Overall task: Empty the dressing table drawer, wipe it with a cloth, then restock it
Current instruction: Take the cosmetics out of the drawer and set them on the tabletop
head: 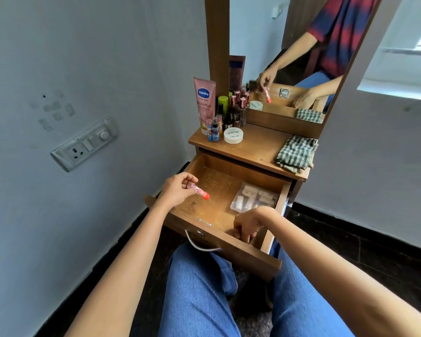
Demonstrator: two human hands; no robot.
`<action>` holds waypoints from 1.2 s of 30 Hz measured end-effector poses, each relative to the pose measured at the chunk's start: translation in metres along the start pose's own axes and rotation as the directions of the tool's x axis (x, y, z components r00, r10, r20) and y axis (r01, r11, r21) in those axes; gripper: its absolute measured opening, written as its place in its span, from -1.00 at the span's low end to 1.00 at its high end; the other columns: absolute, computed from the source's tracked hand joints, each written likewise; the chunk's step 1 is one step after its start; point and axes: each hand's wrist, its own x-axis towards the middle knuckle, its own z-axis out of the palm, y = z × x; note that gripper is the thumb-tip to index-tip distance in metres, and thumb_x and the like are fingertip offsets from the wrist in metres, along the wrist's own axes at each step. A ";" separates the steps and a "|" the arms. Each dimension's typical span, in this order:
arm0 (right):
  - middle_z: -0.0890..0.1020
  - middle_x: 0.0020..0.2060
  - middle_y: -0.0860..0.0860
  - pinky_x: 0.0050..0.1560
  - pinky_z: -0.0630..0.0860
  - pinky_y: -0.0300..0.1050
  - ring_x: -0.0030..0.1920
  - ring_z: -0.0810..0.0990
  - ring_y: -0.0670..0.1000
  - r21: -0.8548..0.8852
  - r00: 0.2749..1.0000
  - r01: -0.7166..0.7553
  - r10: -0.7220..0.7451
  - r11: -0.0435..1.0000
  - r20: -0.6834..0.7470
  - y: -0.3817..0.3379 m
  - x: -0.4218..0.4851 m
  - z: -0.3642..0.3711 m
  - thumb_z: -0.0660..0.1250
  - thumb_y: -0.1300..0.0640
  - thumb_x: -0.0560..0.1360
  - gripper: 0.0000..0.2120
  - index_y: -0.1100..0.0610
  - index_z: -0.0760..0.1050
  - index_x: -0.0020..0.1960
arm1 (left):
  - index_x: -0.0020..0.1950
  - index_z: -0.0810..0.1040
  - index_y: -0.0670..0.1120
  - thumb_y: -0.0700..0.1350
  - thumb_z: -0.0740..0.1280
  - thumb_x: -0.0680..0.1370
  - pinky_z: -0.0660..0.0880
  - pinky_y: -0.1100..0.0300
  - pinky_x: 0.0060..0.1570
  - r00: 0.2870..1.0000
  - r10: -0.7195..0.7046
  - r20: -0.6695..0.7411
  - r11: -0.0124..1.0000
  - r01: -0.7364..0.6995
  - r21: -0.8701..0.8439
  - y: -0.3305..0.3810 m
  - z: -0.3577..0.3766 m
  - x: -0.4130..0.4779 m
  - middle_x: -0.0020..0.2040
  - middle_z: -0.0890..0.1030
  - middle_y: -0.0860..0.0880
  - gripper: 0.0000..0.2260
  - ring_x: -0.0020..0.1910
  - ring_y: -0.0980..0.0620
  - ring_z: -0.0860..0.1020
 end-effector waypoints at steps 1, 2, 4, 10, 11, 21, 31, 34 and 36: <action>0.54 -0.20 0.06 -0.27 0.41 -0.20 -0.27 0.46 -0.04 0.000 1.000 0.006 -0.006 1.000 0.004 0.000 -0.001 -0.001 0.36 0.31 0.44 -0.88 0.13 0.49 -0.09 | 0.03 0.56 0.02 -0.20 0.45 0.45 0.43 0.39 -0.14 1.000 0.002 0.004 1.000 -0.001 -0.015 0.000 0.001 0.000 -0.01 0.58 0.07 -0.79 -0.04 0.16 0.54; 0.53 -0.24 0.03 -0.28 0.40 -0.21 -0.29 0.44 -0.04 0.001 1.000 0.015 -0.015 1.000 0.013 -0.001 -0.003 -0.002 0.36 0.31 0.44 -0.87 0.11 0.47 -0.13 | 0.03 0.56 0.01 -0.21 0.45 0.45 0.45 0.36 -0.10 1.000 0.002 0.006 0.999 -0.001 -0.033 -0.001 0.002 0.001 0.00 0.59 0.06 -0.79 -0.02 0.14 0.55; 0.51 -0.24 0.02 -0.28 0.38 -0.21 -0.29 0.43 -0.05 0.006 0.999 0.039 -0.040 0.999 0.024 -0.001 -0.008 -0.004 0.36 0.29 0.44 -0.87 0.11 0.44 -0.13 | 0.05 0.57 0.00 -0.20 0.45 0.45 0.49 0.28 -0.02 1.000 0.002 -0.005 0.998 -0.002 -0.062 -0.001 0.003 0.002 0.00 0.59 0.05 -0.78 0.00 0.11 0.56; 0.57 -0.06 0.17 -0.24 0.53 -0.14 -0.17 0.59 0.07 0.389 0.962 0.233 -0.153 0.891 -0.226 0.003 -0.023 -0.014 0.29 0.26 0.51 -0.82 0.14 0.37 0.07 | 0.08 0.56 -0.03 -0.18 0.45 0.47 0.53 0.20 0.03 0.994 -0.054 -0.100 0.977 0.032 -0.209 0.000 0.008 0.009 0.03 0.60 0.03 -0.78 0.05 0.12 0.54; 0.57 -0.05 0.20 -0.22 0.57 -0.10 -0.13 0.63 0.10 0.527 0.947 0.279 -0.141 0.803 -0.287 0.003 -0.025 -0.019 0.25 0.25 0.54 -0.84 0.15 0.35 0.10 | 0.09 0.54 -0.03 -0.17 0.45 0.47 0.52 0.21 0.02 0.991 -0.068 -0.115 0.971 0.040 -0.236 0.000 0.009 0.011 0.03 0.60 0.03 -0.77 0.05 0.11 0.55; 0.64 -0.27 0.08 -0.28 0.51 -0.25 -0.31 0.55 -0.04 0.640 0.625 0.604 0.215 0.475 -0.750 -0.015 -0.035 -0.080 0.46 0.24 0.43 -0.93 0.20 0.61 -0.10 | 0.17 0.36 -0.05 -0.15 0.35 0.55 0.59 0.17 -0.04 0.943 -0.244 -0.225 0.755 0.039 -0.654 0.021 0.011 0.035 0.13 0.49 -0.05 -0.74 0.10 -0.03 0.57; 0.62 -0.03 0.06 -0.06 0.57 -0.18 -0.03 0.60 0.00 0.328 0.296 0.443 0.210 0.834 -0.932 -0.033 -0.032 -0.152 0.50 0.26 0.38 -0.70 0.17 0.53 0.07 | 0.12 0.44 -0.08 -0.19 0.30 0.58 0.56 0.34 -0.24 0.874 -0.039 -0.484 0.900 -0.180 -0.398 0.051 -0.006 0.089 -0.06 0.52 0.12 -0.86 -0.14 0.26 0.60; 0.64 0.02 0.12 0.06 0.59 -0.01 0.04 0.61 0.09 0.299 0.264 0.369 0.210 0.880 -0.942 -0.041 -0.017 -0.165 0.40 0.25 0.47 -0.75 0.21 0.54 0.15 | 0.15 0.47 -0.15 -0.22 0.28 0.59 0.46 0.49 -0.36 0.868 0.021 -0.497 0.933 -0.196 -0.302 0.056 -0.011 0.110 -0.04 0.53 0.10 -0.86 -0.32 0.34 0.55; 0.64 0.01 0.14 0.06 0.59 0.02 0.04 0.61 0.11 0.300 0.238 0.333 0.228 0.894 -0.944 -0.041 -0.008 -0.171 0.34 0.25 0.52 -0.78 0.22 0.54 0.16 | 0.16 0.47 -0.16 -0.23 0.28 0.59 0.51 0.45 -0.31 0.868 0.047 -0.494 0.944 -0.201 -0.263 0.055 -0.013 0.124 0.03 0.55 0.03 -0.84 -0.30 0.28 0.55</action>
